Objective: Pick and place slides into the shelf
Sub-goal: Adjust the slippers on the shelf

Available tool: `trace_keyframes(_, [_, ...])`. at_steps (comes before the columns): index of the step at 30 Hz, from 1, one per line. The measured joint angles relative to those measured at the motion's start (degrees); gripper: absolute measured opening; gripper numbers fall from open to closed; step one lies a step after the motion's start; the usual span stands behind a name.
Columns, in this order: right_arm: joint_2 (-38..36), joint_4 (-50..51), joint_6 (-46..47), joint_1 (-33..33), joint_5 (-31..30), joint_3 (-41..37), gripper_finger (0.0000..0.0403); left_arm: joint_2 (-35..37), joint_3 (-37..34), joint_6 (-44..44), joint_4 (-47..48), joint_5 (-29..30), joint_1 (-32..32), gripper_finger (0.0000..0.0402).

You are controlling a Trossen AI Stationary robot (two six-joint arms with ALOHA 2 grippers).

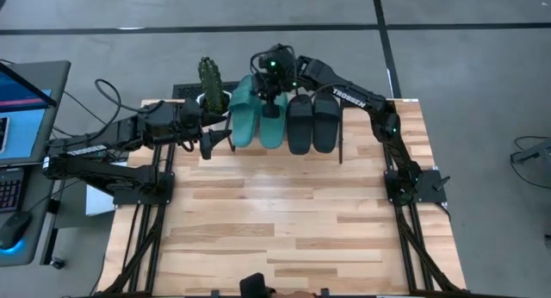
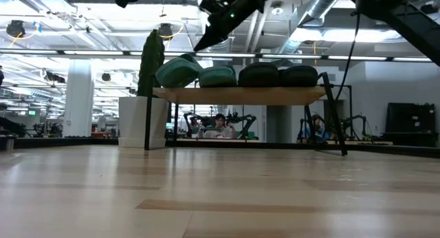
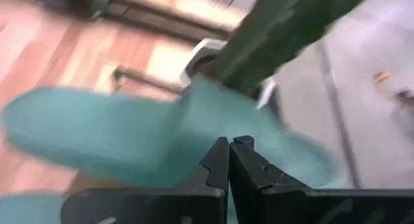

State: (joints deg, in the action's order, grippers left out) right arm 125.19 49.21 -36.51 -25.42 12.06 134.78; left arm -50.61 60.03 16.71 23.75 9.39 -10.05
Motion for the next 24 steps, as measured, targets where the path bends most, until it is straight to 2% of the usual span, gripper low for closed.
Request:
trace_keyframes(7, [-0.19, -4.65, 1.13, -3.06, 0.42, 0.04, 0.0000, 0.00, 0.00, 0.00, -0.04, 0.02, -0.01, 0.0256])
trace_keyframes(12, [2.76, -2.14, 4.77, -4.38, 7.36, -0.02, 0.0000, 0.00, 0.00, 0.01, -0.11, 0.00, -0.01, 0.0256])
trace_keyframes(17, [6.47, 0.82, 4.83, -4.19, 7.12, 0.54, 0.0000, 0.00, 0.00, 0.00, -0.09, 0.00, 0.01, 0.0256])
trace_keyframes(24, [7.64, 2.69, 5.05, -3.18, 7.20, 0.54, 0.0000, 0.00, 0.00, 0.02, -0.06, 0.00, -0.01, 0.0256])
